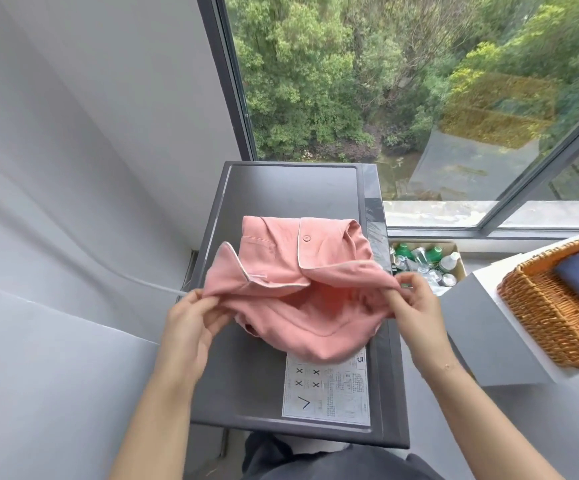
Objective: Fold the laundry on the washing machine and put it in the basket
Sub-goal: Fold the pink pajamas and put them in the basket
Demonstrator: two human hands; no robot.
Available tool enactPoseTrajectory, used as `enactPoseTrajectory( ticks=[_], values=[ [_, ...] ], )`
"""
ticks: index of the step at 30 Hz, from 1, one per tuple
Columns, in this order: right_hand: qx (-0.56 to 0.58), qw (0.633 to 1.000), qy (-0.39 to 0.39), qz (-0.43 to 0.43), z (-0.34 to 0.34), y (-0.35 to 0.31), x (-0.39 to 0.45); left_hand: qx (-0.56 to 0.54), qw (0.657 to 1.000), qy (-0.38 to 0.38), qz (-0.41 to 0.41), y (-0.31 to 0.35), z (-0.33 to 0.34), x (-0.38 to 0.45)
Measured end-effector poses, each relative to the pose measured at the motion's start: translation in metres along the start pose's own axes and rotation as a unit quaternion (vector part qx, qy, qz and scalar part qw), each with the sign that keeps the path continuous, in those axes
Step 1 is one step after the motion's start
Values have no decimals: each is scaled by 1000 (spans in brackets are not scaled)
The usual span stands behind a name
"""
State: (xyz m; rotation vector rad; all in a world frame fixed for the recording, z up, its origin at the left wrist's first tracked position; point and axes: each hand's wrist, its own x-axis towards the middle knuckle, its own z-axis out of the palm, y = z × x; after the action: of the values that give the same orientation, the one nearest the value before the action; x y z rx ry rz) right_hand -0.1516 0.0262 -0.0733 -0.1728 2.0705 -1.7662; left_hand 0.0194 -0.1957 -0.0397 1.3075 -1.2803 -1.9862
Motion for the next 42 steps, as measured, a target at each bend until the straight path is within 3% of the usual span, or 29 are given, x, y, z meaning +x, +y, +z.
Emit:
enactPoseTrajectory(
  ticks=[3, 5, 8, 10, 14, 17, 19, 21, 23, 26, 28, 31, 37, 40, 42],
  values=[
    [211, 977, -34, -7, 12, -41, 18, -195, 977, -86, -15, 28, 15, 15],
    [277, 959, -31, -57, 17, -56, 25, -251, 956, -147, 24, 38, 21, 19],
    [295, 953, 16, -75, 21, -40, 26, -299, 935, -184, 44, 21, 22, 21],
    [233, 970, 70, -19, 19, -5, 18, -320, 939, -124, -10, -12, 16, 24],
    [69, 992, 78, 75, 9, 60, -5, -139, 979, 71, -130, -77, -11, 31],
    [12, 996, 65, 59, 8, 66, -10, 21, 990, 119, -72, -89, -20, 24],
    [-11, 994, 99, 53, 9, 66, -11, 122, 984, 126, 18, -88, -18, 19],
    [-35, 991, 122, 52, 11, 66, -11, 260, 943, 140, 152, -85, -16, 17],
    [-56, 990, 119, 54, 15, 66, -9, 379, 880, 109, 266, -83, -13, 18],
    [-33, 994, 86, 53, 19, 59, -1, 470, 828, 19, 304, -74, -8, 28],
    [-31, 994, 96, 34, 20, 54, 5, 477, 827, -5, 297, -69, -4, 33],
    [-23, 991, 133, -13, 17, 44, 12, 427, 862, 25, 274, -57, -3, 37],
    [-194, 956, 76, -205, 6, 52, 15, 449, 850, 22, 275, -74, -15, 33],
    [-182, 958, 33, -219, 5, 50, 17, 397, 882, 60, 247, -68, -11, 33],
    [-134, 975, -8, -179, 4, 46, 20, 381, 886, 61, 257, -53, -10, 34]
  ],
)
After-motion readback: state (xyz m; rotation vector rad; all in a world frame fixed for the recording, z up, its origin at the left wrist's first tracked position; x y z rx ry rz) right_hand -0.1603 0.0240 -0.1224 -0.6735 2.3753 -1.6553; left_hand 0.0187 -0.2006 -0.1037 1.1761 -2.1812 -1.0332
